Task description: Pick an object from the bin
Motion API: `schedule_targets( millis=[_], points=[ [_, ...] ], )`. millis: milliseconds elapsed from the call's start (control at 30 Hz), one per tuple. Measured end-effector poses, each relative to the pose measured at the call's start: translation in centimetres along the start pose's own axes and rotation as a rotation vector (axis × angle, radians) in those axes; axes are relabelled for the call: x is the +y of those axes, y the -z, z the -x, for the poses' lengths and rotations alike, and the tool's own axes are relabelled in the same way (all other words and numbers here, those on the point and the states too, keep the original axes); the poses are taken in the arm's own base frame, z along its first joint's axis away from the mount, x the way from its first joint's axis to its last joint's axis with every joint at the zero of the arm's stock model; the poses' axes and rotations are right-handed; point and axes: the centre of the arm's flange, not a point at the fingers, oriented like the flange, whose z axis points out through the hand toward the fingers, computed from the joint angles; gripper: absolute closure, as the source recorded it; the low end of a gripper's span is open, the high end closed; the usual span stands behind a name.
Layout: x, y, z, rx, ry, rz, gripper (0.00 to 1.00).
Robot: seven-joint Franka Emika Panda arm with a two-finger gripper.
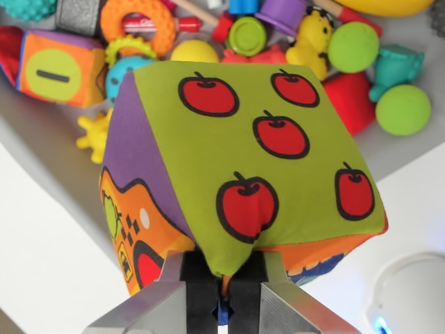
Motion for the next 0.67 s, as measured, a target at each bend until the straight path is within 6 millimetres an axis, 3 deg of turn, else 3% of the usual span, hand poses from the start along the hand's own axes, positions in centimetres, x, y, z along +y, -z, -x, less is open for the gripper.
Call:
schedule_targets(
  millis=[667],
  points=[
    [-0.02, 0.24, -0.01, 0.000, 0.000, 0.002, 1.00]
  ],
)
